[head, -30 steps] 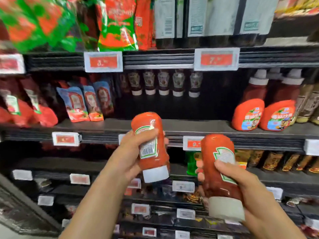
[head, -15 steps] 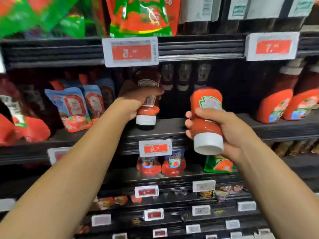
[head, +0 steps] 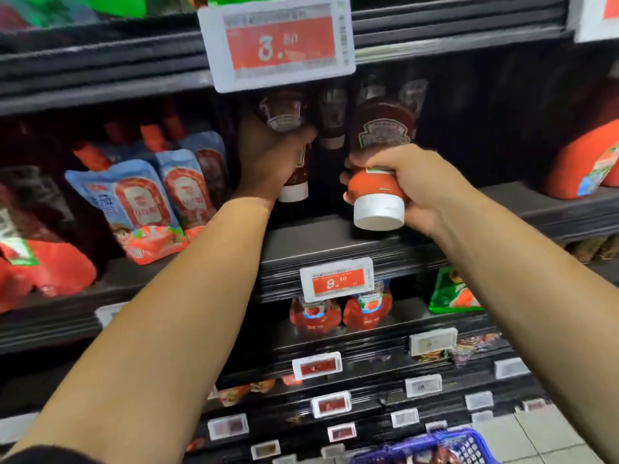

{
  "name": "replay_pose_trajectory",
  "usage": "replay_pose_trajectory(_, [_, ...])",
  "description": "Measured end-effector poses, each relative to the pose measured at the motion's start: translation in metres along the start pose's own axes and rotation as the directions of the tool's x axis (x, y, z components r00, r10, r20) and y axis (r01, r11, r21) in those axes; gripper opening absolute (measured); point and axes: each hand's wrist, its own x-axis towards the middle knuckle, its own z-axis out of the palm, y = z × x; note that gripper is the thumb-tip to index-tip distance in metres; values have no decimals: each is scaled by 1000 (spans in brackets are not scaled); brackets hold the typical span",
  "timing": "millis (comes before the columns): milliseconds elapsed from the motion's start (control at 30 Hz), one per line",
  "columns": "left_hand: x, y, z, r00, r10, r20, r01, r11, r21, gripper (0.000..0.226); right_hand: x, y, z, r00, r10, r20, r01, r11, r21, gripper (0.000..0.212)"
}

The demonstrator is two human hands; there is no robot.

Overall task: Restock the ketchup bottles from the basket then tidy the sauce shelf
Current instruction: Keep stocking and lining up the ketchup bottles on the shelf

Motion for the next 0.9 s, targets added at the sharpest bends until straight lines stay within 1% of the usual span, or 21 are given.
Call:
replay_pose_trajectory(67, [-2, -3, -1, 996, 90, -21, -90, 996, 21, 75, 16, -3, 2, 998, -31, -46, 29, 998, -59, 39])
replay_pose_trajectory(100, [-3, -6, -2, 991, 130, -26, -129, 992, 14, 83, 24, -5, 5, 996, -61, -59, 55, 994, -93, 42])
replay_pose_trajectory(133, [-3, -9, -2, 988, 154, -32, -154, 988, 0, 89, 32, -6, 7, 993, -99, -68, 89, 986, -140, 51])
replay_pose_trajectory(233, [-2, -18, -4, 980, 182, -84, -187, 981, -51, 89, 52, -12, 20, 971, -234, -58, 205, 928, -311, 80])
replay_pose_trajectory(300, [0, -25, -2, 977, 194, -89, -198, 979, -42, 85, 69, -13, 27, 951, -307, -33, 271, 881, -387, 86])
replay_pose_trajectory(400, [3, -32, -1, 981, 170, -90, -171, 985, -3, 77, 101, -13, 32, 929, -367, -44, 308, 834, -458, 80])
replay_pose_trajectory(467, [7, -35, 1, 987, 138, -79, -137, 990, 23, 80, 123, -12, 31, 925, -379, -18, 322, 809, -491, 73])
replay_pose_trajectory(500, [9, -38, 3, 989, 129, -72, -127, 991, 38, 84, 130, -11, 31, 929, -371, 3, 320, 797, -513, 73])
replay_pose_trajectory(600, [15, -49, 5, 990, 125, -72, -119, 990, 72, 92, 149, -3, 34, 940, -338, 34, 296, 764, -574, 86])
replay_pose_trajectory(633, [17, -52, 6, 989, 127, -73, -121, 990, 75, 93, 154, 1, 34, 939, -341, 38, 298, 756, -583, 85])
replay_pose_trajectory(800, [20, -57, 6, 993, 106, -53, -103, 992, 69, 93, 175, 10, 28, 911, -407, 65, 360, 711, -604, 55])
replay_pose_trajectory(833, [20, -57, 6, 993, 102, -56, -98, 993, 69, 91, 178, 9, 27, 895, -442, 58, 385, 702, -600, 55])
replay_pose_trajectory(900, [20, -58, 7, 993, 95, -63, -91, 994, 66, 89, 181, 8, 27, 871, -489, 44, 418, 691, -590, 63])
